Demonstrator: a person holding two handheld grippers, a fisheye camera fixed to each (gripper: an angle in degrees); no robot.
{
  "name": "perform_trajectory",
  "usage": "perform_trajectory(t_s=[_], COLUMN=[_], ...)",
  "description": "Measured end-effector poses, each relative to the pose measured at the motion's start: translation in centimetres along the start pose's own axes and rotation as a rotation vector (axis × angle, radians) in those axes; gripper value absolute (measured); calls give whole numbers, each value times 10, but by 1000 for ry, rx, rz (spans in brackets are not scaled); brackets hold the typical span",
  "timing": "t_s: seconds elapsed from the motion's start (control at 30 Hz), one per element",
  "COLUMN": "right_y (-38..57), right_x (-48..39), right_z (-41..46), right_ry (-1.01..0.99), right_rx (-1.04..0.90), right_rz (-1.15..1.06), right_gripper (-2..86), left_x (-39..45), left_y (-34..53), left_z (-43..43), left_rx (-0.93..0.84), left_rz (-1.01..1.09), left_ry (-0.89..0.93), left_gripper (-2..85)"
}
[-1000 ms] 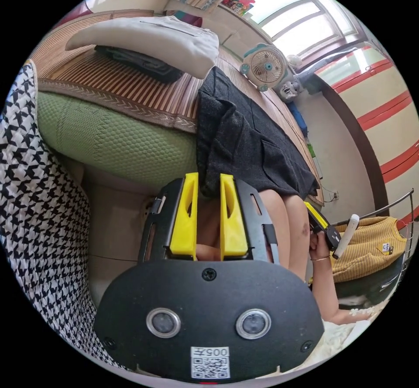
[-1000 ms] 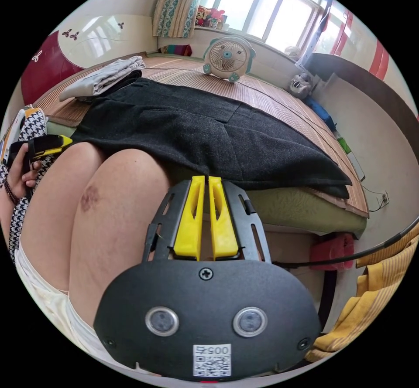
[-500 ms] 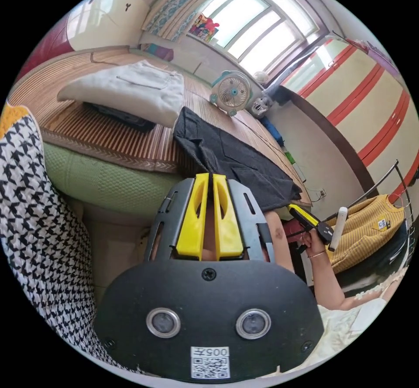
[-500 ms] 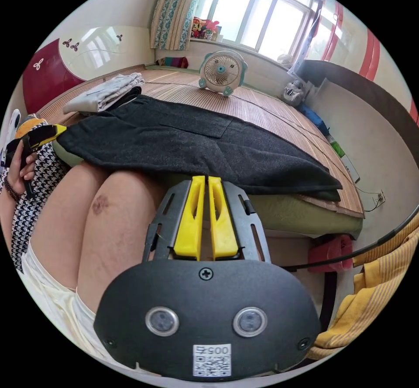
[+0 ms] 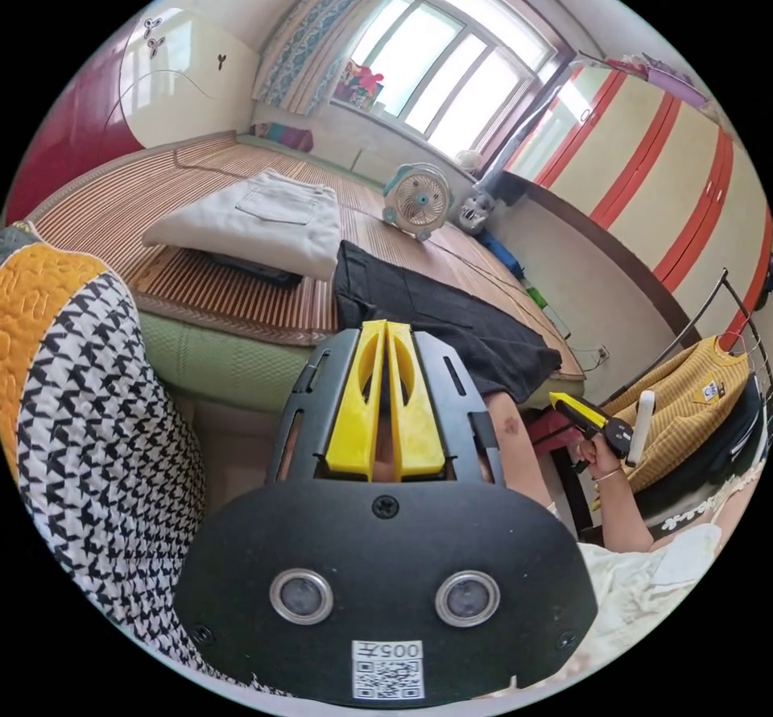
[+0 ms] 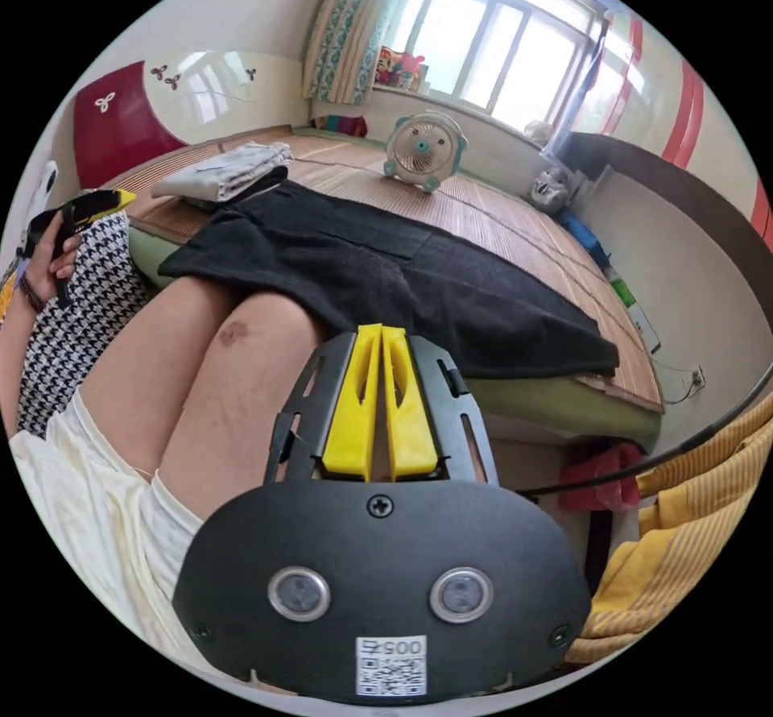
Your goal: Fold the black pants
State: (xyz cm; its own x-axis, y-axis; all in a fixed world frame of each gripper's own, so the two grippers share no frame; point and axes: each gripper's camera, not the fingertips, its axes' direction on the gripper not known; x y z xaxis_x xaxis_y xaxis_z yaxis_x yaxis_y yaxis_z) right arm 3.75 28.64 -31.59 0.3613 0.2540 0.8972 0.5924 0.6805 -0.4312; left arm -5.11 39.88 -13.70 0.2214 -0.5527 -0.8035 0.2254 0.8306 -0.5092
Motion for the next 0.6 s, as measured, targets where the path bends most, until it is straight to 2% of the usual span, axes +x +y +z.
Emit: perform_trajectory(t_s=[0.23, 0.6], right_y=[16, 24], right_x=[64, 184], right_z=[17, 40], right_ry=[-85, -265], right_rx=[-78, -97], right_rz=[272, 806], right_gripper=[42, 105], left_x=[83, 185], left_y=[8, 26], left_z=[38, 86], left_rx=[-162, -301], left_rz=[268, 604], left_ry=[-71, -65], left_gripper=[71, 100])
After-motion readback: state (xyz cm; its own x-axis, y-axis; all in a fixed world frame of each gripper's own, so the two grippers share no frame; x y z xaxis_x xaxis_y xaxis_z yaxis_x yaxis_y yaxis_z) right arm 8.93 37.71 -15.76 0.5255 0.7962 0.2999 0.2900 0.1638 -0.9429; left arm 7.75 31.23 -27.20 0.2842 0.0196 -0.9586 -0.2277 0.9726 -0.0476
